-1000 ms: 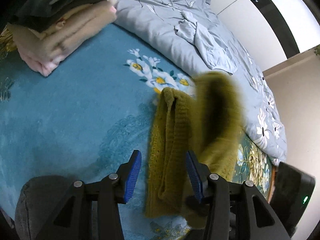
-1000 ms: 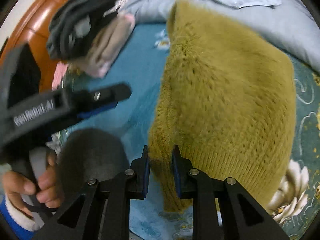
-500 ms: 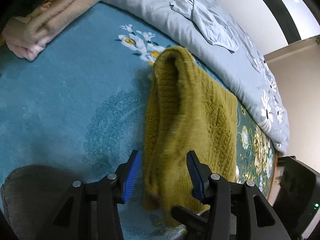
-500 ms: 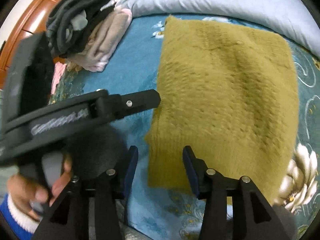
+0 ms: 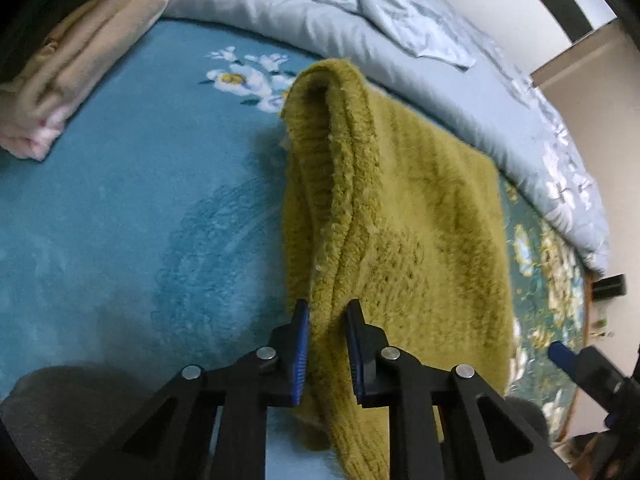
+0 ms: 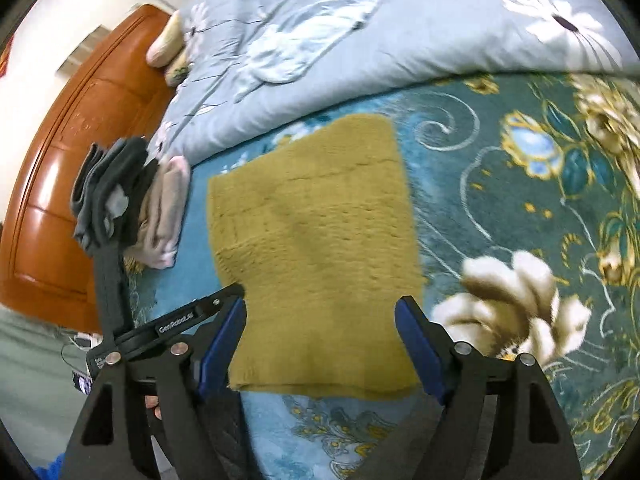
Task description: Fold clothes
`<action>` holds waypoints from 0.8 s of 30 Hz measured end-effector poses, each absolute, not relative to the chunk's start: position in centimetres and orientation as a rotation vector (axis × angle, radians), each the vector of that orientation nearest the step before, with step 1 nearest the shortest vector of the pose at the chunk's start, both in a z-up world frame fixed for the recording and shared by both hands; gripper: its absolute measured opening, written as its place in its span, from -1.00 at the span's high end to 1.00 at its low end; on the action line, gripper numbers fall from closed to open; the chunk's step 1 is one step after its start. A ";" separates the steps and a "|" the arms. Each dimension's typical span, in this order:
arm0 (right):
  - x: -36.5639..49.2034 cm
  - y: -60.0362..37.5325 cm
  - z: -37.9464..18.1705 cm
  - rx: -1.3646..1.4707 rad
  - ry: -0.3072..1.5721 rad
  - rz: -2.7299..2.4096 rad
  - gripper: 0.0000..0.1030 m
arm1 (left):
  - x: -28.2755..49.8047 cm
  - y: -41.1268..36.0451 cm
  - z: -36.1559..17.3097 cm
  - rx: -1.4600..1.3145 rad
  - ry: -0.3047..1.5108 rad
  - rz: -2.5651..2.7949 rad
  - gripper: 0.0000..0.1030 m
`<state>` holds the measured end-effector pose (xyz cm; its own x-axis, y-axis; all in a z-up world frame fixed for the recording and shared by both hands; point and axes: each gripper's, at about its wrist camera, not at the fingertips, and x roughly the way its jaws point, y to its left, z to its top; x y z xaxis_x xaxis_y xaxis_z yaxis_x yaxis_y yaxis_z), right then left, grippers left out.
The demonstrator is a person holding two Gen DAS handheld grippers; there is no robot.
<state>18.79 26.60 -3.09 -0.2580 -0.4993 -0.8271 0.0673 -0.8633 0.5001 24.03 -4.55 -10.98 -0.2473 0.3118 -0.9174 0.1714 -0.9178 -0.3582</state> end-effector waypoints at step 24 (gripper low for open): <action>13.0 26.7 -12.7 1.995 -0.340 -1.824 -0.48 | 24.1 -8.1 -6.7 -1.712 -0.846 2.272 0.10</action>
